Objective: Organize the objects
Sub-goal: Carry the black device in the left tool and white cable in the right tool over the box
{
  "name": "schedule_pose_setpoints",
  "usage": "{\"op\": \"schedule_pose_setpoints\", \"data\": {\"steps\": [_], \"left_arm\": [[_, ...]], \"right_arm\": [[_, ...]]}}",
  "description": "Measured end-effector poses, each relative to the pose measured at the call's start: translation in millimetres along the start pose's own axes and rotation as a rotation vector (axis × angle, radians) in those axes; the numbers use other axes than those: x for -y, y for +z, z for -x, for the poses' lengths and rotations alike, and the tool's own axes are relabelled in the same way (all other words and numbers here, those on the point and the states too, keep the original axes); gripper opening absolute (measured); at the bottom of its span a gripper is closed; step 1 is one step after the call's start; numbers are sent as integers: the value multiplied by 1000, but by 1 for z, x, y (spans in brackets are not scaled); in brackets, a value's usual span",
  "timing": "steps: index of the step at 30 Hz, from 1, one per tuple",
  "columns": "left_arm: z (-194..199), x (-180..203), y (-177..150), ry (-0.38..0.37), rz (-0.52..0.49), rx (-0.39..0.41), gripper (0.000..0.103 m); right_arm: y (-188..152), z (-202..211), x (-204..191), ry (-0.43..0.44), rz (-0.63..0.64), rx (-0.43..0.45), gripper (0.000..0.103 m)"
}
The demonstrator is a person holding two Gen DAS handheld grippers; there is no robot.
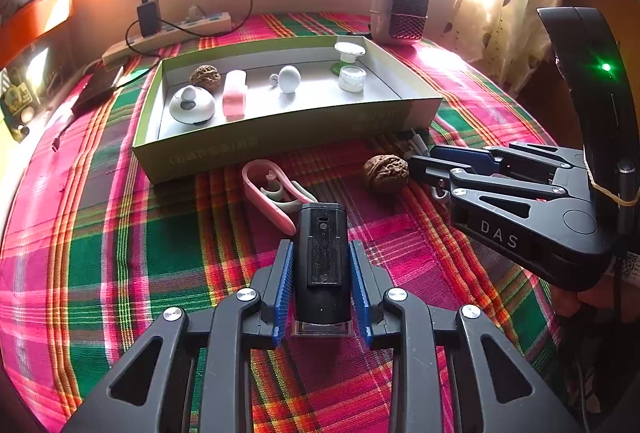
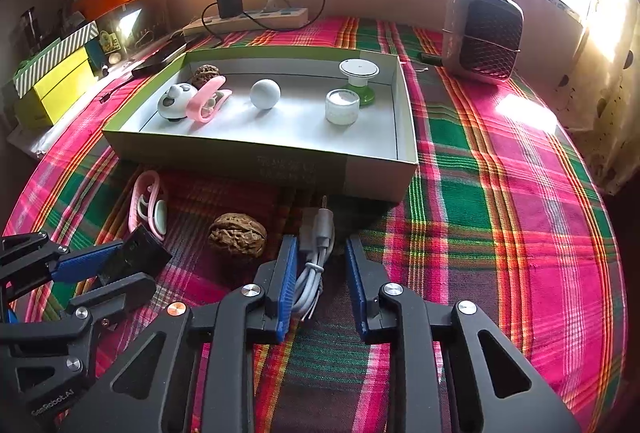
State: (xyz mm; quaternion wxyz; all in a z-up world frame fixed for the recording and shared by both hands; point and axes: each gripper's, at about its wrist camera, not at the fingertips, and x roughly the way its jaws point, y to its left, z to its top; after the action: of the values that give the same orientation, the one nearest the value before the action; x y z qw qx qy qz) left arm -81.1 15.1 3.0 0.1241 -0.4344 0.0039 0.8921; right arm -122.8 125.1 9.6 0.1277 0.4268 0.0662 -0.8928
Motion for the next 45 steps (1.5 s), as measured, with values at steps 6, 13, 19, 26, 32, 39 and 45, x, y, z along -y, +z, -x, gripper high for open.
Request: {"op": "schedule_pose_setpoints", "data": {"steps": [6,13,19,26,32,39,45], "left_arm": [[0,0,0,-1,1,1,25],[0,0,0,0,1,0,25],[0,1,0,5,-3,0,25],[2,0,0,14,-7,-2,25],[9,2,3,14,-5,16,25],[19,0,13,20,3,34,25],[25,-3,23,38,4,58,25]], "right_arm": [[-1,1,-1,2,4,1,18],[-1,1,-1,3,2,1,18],[-1,1,-1,4,2,3,17],[-3,5,2,8,-3,17,17],[-1,12,5,18,-10,34,17],[5,23,7,37,-17,63,17],[14,29,8,53,-15,83,17]]}}
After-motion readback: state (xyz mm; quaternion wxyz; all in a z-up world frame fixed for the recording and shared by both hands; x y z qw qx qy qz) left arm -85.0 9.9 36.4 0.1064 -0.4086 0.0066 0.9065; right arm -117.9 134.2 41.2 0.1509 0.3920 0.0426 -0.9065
